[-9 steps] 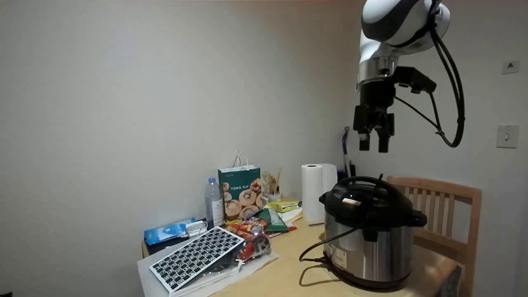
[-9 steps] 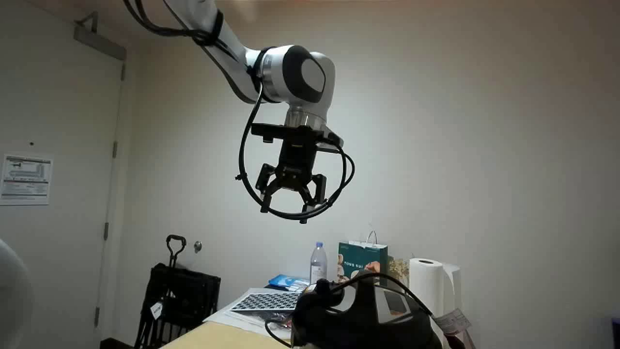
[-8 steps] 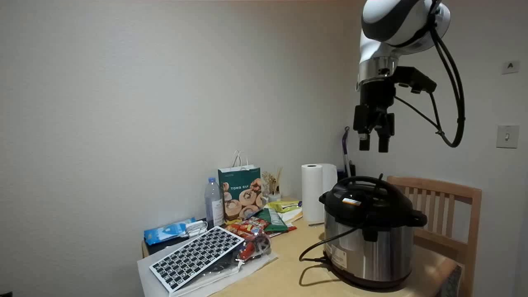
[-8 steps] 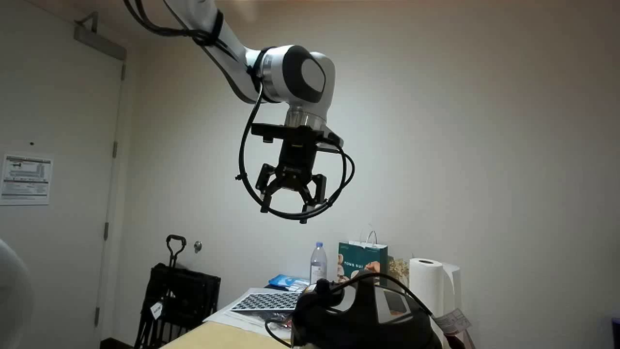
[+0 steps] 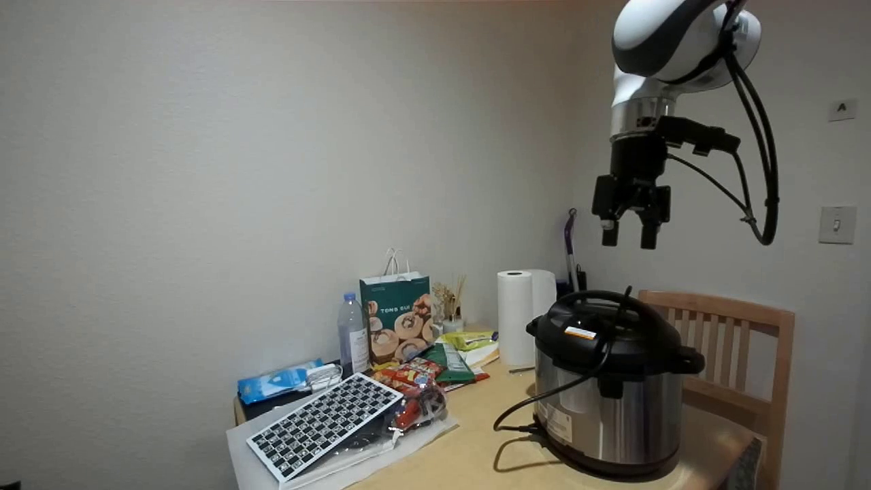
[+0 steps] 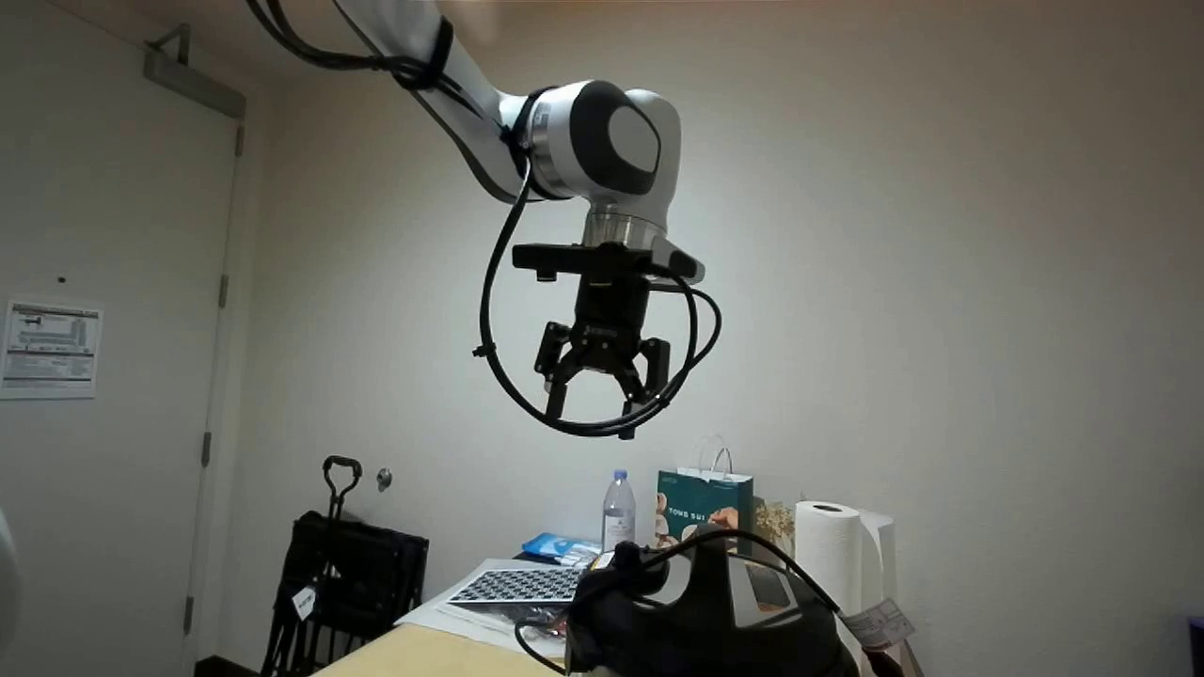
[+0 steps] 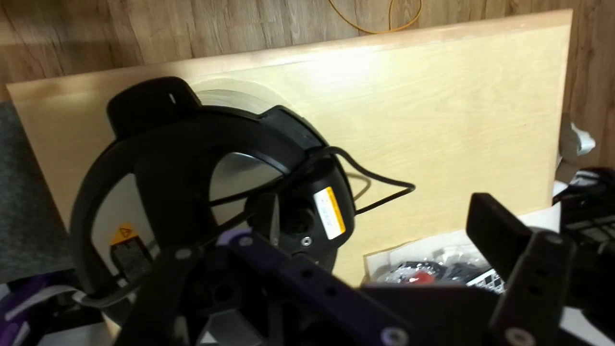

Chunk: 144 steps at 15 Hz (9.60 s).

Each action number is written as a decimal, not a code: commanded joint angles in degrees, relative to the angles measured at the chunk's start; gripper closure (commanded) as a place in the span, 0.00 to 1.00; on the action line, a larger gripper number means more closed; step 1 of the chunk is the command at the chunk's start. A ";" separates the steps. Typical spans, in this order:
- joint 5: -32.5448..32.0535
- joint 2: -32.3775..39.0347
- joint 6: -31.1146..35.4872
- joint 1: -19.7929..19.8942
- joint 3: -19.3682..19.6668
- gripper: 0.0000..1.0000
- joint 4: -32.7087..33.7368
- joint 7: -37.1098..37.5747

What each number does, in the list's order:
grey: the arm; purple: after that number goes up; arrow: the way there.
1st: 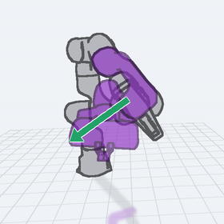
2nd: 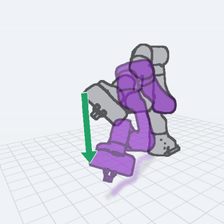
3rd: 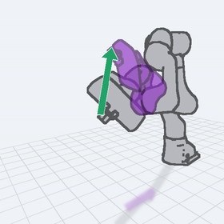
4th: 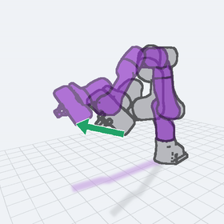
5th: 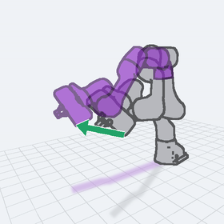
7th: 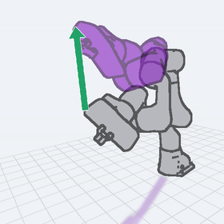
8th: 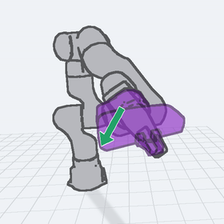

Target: Remove the cable from the top of the rice cooker

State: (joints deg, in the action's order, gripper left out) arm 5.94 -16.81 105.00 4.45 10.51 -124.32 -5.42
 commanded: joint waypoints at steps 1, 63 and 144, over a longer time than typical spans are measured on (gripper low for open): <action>-0.53 -3.33 3.85 4.98 1.63 0.00 -4.87 4.82; 1.28 38.22 14.93 13.28 5.43 0.00 26.91 13.12; 8.21 36.75 20.74 7.98 4.13 0.98 24.86 29.41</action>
State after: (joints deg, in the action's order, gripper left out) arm 17.38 22.14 122.85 13.66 15.06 -99.06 24.94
